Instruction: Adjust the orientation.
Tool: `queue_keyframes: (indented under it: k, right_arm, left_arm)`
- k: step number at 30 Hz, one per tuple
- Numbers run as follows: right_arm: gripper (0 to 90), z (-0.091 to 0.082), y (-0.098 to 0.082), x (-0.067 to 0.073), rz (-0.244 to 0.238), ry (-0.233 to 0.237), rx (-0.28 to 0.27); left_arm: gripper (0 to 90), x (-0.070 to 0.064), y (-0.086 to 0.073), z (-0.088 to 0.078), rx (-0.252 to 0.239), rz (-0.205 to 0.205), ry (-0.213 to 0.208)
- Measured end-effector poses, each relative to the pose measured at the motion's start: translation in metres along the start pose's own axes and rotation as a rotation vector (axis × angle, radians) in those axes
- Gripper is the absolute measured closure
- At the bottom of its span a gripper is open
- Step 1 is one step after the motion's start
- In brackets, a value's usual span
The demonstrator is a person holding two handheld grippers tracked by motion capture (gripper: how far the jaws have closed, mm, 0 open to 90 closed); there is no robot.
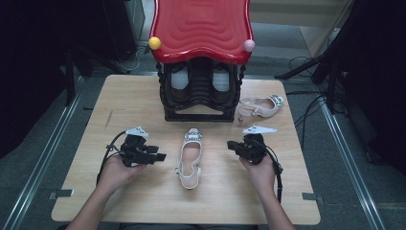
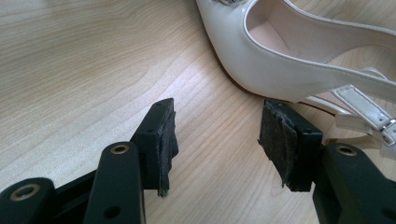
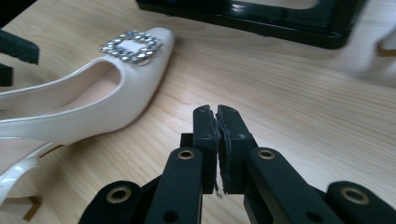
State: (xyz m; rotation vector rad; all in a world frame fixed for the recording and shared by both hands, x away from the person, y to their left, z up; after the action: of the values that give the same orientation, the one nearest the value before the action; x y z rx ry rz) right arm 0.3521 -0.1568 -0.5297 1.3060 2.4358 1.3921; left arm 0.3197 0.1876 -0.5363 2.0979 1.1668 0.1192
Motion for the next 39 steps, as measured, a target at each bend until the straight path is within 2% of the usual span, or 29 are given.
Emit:
queue_keyframes:
  k: [2,6,10,15,17,19,20,23,27,30,33,35,39]
  right_arm:
    - [84.3,-0.006,0.0,-0.006,0.015,-0.016,-0.012]
    - [62.4,-0.014,-0.001,-0.018,0.047,-0.025,-0.038]
    - [57.1,-0.017,-0.002,-0.024,0.046,-0.039,-0.04]
    - [53.1,-0.019,-0.002,-0.027,0.049,-0.01,-0.06]
    - [57.1,-0.02,-0.002,-0.029,0.031,-0.008,-0.069]
    - [58.6,-0.021,-0.001,-0.033,-0.006,-0.029,-0.092]
    - [59.4,-0.022,0.001,-0.036,-0.003,-0.042,-0.104]
    - [64.7,-0.025,0.004,-0.049,0.042,-0.061,-0.111]
    - [71.0,-0.029,0.007,-0.067,0.072,-0.103,-0.121]
    - [81.7,-0.03,0.006,-0.081,0.101,-0.123,-0.117]
    - [90.0,-0.031,0.007,-0.094,0.139,-0.127,-0.125]
    - [90.0,-0.031,0.01,-0.1,0.152,-0.134,-0.127]
    - [90.0,-0.026,0.016,-0.11,0.145,-0.186,-0.113]
  left_arm:
    - [44.7,0.002,0.001,-0.001,-0.013,-0.008,-0.004]
    - [43.5,0.006,0.002,-0.001,-0.015,-0.003,0.002]
    - [43.5,0.007,0.002,-0.001,-0.015,-0.016,-0.006]
    - [43.6,0.009,0.002,-0.001,-0.013,-0.029,-0.019]
    - [43.6,0.01,0.002,-0.002,-0.015,-0.036,-0.016]
    - [43.6,0.012,0.001,-0.003,-0.018,-0.035,-0.015]
    - [43.6,0.013,0.002,-0.003,-0.021,-0.038,-0.01]
    - [43.6,0.015,0.001,-0.005,-0.023,-0.045,-0.01]
    - [43.6,0.016,0.001,-0.006,-0.026,-0.051,-0.004]
    - [43.6,0.014,0.001,-0.007,-0.026,-0.064,-0.03]
    - [43.7,0.012,0.0,-0.01,-0.035,-0.046,-0.022]
    - [43.7,0.011,-0.001,-0.011,-0.04,-0.046,-0.025]
    - [43.9,0.01,-0.005,-0.012,-0.039,-0.043,-0.008]
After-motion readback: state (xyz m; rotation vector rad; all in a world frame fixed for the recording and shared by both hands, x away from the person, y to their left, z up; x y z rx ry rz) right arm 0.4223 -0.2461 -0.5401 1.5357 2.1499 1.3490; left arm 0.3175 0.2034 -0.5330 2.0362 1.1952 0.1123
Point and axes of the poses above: each handheld gripper's, and its own axes: z roughly forward along the jaws, y roughly out of its top, x roughly to its left, the point moved 4 cm from there along z, roughly forward along the jaws, and after that the axes turned 7 degrees about y, right-handed, at the moved point
